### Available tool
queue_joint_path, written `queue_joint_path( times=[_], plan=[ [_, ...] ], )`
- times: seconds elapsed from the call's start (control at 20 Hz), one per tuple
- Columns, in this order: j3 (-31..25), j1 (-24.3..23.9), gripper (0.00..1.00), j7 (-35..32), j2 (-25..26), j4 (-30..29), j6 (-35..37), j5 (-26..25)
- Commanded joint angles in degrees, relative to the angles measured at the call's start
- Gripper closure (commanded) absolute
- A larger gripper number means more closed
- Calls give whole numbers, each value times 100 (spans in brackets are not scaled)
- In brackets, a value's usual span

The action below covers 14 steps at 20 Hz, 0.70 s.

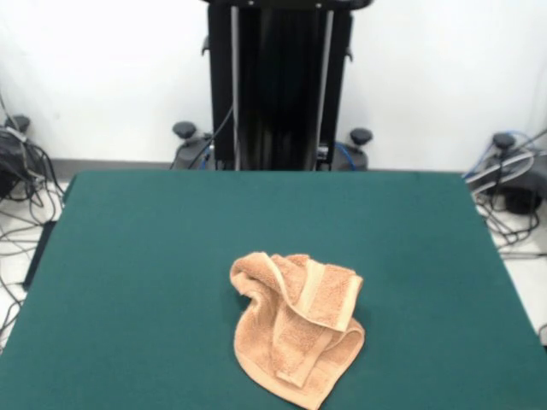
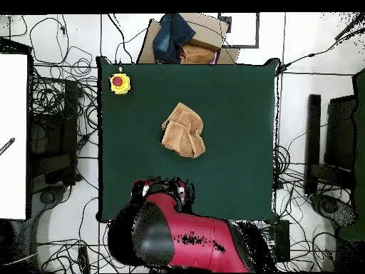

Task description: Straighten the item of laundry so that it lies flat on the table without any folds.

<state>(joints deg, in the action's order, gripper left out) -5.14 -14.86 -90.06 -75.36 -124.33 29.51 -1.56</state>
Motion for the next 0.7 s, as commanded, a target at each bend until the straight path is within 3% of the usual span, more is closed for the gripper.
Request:
queue_joint_path(
  times=[0.05, 0.4, 0.7],
  plan=[
    [-428, -150, 0, -79, 785, 678, 209, -371],
    [-446, 48, 0, -223, 1875, 1998, 585, -573],
    [-461, 10, 0, -234, 2505, 2205, 35, -658]
  ],
)
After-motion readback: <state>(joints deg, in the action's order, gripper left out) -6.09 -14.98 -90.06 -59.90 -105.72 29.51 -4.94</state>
